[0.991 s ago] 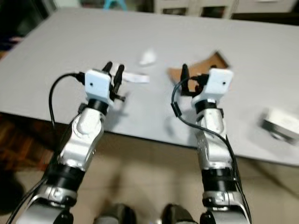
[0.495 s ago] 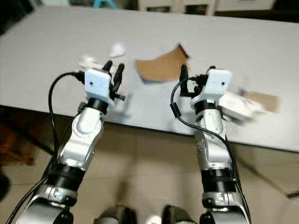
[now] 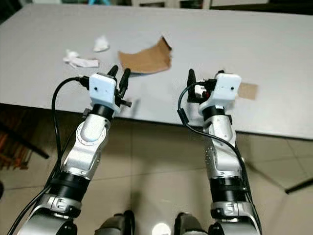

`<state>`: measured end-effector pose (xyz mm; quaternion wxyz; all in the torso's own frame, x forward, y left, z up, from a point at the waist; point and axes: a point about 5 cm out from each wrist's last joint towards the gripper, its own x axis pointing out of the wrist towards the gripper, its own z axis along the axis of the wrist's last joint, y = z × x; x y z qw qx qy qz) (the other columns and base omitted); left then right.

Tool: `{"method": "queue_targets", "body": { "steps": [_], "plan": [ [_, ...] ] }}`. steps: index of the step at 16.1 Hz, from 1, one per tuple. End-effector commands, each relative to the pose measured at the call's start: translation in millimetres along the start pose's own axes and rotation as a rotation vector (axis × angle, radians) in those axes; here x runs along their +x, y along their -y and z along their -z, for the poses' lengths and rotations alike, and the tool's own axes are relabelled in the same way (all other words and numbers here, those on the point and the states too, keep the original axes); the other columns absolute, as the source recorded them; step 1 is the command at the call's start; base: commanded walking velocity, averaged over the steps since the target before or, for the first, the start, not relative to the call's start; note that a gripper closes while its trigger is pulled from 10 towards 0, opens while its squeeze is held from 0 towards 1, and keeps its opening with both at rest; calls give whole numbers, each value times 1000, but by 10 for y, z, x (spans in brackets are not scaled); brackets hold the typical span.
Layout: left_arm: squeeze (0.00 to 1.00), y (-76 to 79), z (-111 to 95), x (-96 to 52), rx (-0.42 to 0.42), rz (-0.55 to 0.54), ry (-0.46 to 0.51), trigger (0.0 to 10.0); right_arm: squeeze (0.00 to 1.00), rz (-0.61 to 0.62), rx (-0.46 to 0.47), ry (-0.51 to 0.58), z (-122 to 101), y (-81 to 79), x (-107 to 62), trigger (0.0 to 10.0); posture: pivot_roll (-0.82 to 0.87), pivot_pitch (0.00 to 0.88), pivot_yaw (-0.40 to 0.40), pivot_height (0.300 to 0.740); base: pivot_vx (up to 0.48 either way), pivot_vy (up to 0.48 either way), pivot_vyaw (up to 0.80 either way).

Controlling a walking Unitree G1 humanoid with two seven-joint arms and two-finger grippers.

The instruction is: Picking trash to rubbish bin

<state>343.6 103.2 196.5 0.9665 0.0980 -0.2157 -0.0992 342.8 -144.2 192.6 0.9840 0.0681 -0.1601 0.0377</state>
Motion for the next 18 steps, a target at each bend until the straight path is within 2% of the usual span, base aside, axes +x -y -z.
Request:
{"method": "queue_targets", "body": {
  "steps": [1,6,9,12,13,14,18],
  "plan": [
    [0,-58,13,-13,1,-20,-4,10000,0,-24,11,2,-12,-71,10,10000,-22,192,51,740,0,0,0],
    [0,-46,172,-42,-66,-99,-70,10000,0,-40,12,-14,14,-87,-3,10000,-26,190,50,740,0,0,0],
    [0,-34,271,-37,-132,-140,-122,10000,0,-51,5,-26,31,-105,-4,10000,-31,191,52,740,0,0,0],
    [0,-9,317,-24,-145,-138,-146,10000,0,-59,1,-38,47,-111,-10,10000,-31,192,50,740,0,0,0],
    [0,10,346,-17,-172,-141,-163,10000,0,-64,-1,-42,52,-114,-12,10000,-31,193,50,740,0,0,0],
    [0,36,378,-2,-242,-154,-183,10000,0,-70,-2,-44,54,-120,-12,10000,-33,193,49,740,0,0,0],
    [0,131,391,58,-409,-137,-218,10000,0,-77,-4,-53,63,-131,-7,10000,-30,193,48,740,0,0,0]
  ]
}}
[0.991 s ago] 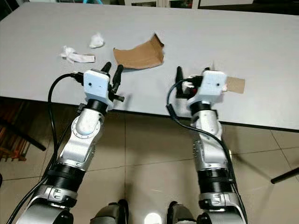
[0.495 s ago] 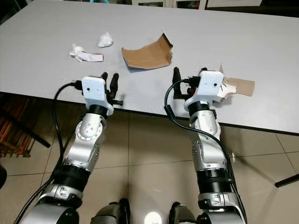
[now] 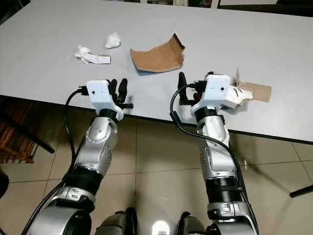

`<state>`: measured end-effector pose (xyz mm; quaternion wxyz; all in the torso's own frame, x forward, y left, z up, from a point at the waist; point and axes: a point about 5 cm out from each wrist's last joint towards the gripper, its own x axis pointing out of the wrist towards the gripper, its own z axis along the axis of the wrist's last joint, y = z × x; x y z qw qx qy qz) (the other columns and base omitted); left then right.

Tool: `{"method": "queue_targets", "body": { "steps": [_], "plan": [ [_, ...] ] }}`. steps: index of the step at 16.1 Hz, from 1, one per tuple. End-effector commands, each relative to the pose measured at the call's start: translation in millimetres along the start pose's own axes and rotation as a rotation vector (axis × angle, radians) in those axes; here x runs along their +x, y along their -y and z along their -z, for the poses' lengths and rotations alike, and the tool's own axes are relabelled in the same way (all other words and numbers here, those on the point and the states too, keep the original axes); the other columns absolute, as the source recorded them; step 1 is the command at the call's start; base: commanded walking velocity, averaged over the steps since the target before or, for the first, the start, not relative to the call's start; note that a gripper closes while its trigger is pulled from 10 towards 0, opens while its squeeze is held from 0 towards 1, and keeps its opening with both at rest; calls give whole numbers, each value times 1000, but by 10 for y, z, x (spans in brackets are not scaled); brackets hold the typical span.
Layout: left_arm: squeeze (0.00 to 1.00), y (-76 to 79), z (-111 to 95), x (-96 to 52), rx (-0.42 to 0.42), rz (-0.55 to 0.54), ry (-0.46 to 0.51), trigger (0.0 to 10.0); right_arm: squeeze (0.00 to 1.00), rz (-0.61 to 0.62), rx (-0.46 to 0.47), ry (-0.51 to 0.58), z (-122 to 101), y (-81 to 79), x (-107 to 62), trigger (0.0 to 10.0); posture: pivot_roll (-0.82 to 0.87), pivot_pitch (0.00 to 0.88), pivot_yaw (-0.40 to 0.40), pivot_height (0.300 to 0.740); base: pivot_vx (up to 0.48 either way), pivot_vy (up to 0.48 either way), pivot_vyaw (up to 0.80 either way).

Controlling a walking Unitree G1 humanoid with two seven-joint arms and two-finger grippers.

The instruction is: Picking trash to rubbish bin

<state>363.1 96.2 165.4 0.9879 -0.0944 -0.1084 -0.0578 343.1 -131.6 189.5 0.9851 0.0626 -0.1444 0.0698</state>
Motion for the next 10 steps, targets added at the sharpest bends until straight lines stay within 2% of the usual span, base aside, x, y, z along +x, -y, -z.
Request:
{"method": "queue_targets", "body": {
  "steps": [1,10],
  "plan": [
    [1000,20,71,5,-67,10,-50,10000,0,-16,-3,-18,18,-18,-6,10000,-32,193,49,740,0,0,0],
    [1000,67,10,86,-82,22,-30,10000,0,-27,-2,-24,30,-38,-11,10000,-35,192,51,740,0,0,0]
  ]
}}
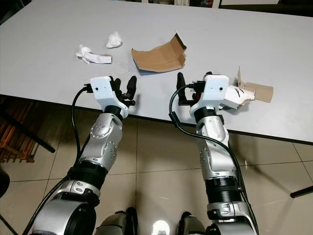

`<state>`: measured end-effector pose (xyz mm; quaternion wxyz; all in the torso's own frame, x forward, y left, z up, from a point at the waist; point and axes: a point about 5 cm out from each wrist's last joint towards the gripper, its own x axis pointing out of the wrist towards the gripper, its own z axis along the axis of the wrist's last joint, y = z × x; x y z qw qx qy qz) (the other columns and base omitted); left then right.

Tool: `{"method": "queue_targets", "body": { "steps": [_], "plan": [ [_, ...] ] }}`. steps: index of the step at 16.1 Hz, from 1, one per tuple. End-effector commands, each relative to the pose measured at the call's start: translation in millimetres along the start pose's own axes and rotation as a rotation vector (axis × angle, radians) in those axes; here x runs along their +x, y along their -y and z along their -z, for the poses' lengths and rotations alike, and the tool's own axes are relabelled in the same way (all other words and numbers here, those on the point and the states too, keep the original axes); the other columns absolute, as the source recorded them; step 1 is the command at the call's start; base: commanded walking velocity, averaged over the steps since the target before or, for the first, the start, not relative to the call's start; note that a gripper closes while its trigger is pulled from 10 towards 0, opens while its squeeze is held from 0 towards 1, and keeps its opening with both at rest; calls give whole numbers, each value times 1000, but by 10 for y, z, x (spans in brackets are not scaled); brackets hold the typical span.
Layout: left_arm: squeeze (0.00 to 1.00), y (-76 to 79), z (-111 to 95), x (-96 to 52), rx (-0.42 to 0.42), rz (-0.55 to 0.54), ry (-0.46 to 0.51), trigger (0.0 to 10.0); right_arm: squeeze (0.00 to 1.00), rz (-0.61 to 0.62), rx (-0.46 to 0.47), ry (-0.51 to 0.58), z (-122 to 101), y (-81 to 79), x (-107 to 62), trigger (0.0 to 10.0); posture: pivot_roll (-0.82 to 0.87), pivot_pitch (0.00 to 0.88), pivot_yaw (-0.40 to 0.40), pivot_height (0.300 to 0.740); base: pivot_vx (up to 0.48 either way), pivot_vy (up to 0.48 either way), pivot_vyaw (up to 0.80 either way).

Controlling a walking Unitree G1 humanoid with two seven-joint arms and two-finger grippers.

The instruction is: Picking trash to rubbish bin

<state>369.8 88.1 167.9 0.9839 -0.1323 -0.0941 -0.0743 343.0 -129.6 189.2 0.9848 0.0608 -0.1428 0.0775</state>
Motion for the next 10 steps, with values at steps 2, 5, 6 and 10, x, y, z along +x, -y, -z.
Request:
{"method": "queue_targets", "body": {
  "steps": [2,5,6,10],
  "plan": [
    [1000,-16,7,15,0,-10,-10,10000,0,-13,0,-21,25,-19,-12,10000,-34,192,51,740,0,0,0],
    [1000,4,-1,31,-8,4,-5,10000,0,-18,1,-22,26,-23,-13,10000,-36,192,51,740,0,0,0],
    [1000,7,-1,31,-9,6,-5,10000,0,-19,1,-23,27,-24,-14,10000,-35,191,51,740,0,0,0],
    [0,-8,-2,33,9,-11,-3,10000,0,-25,3,-27,35,-35,-18,10000,-34,192,51,740,0,0,0]
  ]
}}
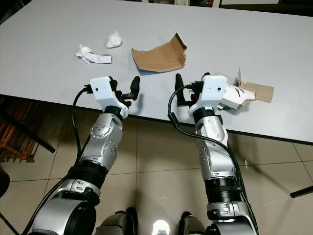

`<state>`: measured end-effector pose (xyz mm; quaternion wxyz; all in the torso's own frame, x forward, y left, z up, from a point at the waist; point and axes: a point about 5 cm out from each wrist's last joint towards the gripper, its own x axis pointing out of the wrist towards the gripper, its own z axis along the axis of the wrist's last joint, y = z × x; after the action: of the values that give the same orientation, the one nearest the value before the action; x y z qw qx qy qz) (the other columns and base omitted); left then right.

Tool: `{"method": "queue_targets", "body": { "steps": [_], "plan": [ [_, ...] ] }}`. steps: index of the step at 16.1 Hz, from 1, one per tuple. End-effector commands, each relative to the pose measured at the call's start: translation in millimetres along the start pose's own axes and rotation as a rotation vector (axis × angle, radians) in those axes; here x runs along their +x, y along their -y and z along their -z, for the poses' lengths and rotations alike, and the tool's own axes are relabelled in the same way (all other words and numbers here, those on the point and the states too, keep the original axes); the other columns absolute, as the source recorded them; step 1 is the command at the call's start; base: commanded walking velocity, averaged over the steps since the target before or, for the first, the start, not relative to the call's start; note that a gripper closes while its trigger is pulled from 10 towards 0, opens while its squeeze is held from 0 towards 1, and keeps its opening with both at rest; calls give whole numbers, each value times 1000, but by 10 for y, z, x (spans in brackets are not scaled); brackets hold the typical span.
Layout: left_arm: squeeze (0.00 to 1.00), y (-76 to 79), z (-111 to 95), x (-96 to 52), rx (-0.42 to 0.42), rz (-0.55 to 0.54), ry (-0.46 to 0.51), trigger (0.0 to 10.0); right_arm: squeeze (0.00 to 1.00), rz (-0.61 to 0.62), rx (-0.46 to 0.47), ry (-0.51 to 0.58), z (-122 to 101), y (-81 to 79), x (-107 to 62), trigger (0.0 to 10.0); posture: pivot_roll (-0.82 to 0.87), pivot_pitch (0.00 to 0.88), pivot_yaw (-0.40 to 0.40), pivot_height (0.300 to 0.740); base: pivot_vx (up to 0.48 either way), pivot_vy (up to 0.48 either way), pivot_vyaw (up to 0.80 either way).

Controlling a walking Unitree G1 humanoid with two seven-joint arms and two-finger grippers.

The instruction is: Picking trash to rubbish bin

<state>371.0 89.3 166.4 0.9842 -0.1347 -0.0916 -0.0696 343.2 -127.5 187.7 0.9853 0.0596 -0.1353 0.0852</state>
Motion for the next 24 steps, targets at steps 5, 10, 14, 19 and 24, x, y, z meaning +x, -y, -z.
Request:
{"method": "queue_targets", "body": {
  "steps": [5,10,14,19,24],
  "plan": [
    [0,18,-5,26,20,0,-1,10000,0,-195,-40,-107,114,-204,-43,10000,-37,189,52,740,0,0,0],
    [0,27,9,21,26,9,-3,10000,0,-244,-39,-97,89,-284,-57,10000,-40,186,53,740,0,0,0],
    [0,15,18,26,27,4,-9,10000,0,-240,-48,-104,83,-248,-57,10000,-42,185,52,740,0,0,0],
    [0,7,23,24,31,-2,-10,10000,0,-131,-141,-285,336,-84,-87,10000,-36,189,50,740,307,0,0],
    [0,28,18,21,29,6,-3,10000,0,-132,-133,-245,238,-90,-56,10000,-37,194,50,740,319,0,0]
  ]
}}
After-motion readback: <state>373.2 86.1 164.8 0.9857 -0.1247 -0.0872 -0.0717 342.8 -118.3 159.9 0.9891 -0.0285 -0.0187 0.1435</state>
